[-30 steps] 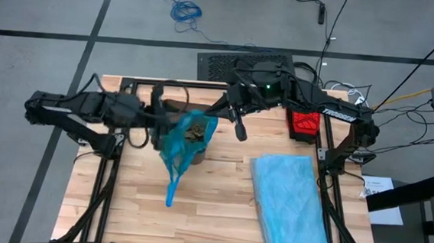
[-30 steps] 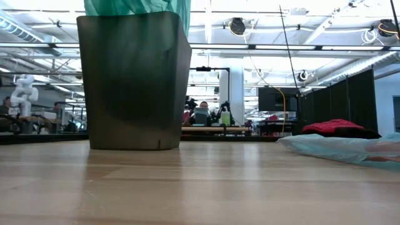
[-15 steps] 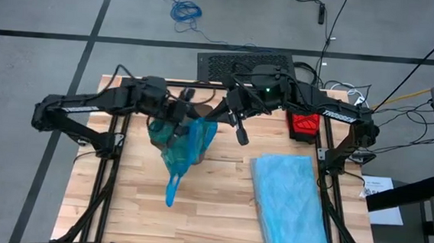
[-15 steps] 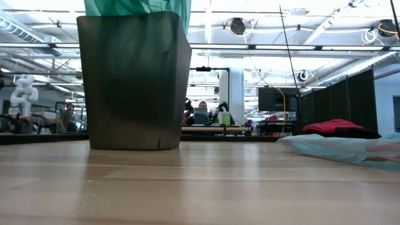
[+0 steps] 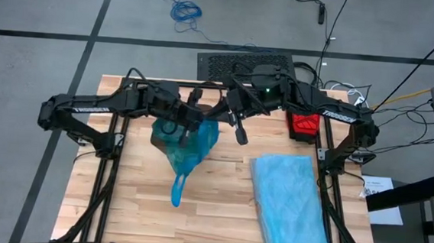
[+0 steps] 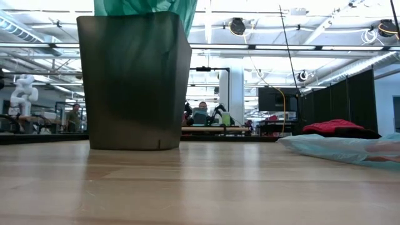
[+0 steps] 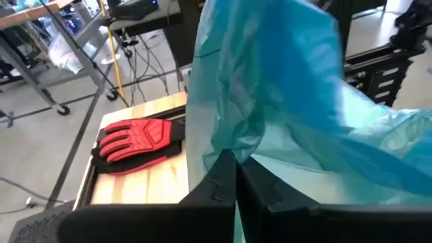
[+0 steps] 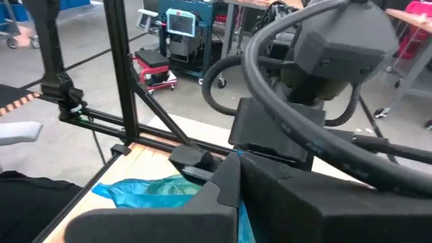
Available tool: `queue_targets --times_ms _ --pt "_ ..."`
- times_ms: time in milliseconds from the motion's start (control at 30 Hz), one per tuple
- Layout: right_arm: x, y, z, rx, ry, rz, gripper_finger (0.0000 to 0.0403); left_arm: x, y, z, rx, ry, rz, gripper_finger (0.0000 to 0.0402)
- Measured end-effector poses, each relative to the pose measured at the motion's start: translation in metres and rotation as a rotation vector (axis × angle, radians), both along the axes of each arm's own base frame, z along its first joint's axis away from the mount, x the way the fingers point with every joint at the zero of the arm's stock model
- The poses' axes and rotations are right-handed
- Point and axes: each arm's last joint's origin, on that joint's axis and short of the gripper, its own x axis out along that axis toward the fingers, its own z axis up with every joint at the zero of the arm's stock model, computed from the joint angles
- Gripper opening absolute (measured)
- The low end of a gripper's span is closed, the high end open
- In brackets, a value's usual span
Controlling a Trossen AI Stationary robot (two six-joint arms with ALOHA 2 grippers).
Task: Place trash/remove bag and relplace
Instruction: Remove the trash bag from the bin
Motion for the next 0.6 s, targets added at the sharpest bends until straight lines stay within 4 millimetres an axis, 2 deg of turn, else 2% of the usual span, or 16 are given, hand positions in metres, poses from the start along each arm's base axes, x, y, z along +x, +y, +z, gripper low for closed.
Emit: queue_targets --times_ms 600 --pt "-0.025 0.0 0.027 -0.106 -0.134 -0.082 0.0 -0.001 0.005 -0.019 0.025 0.093 0.143 0.0001"
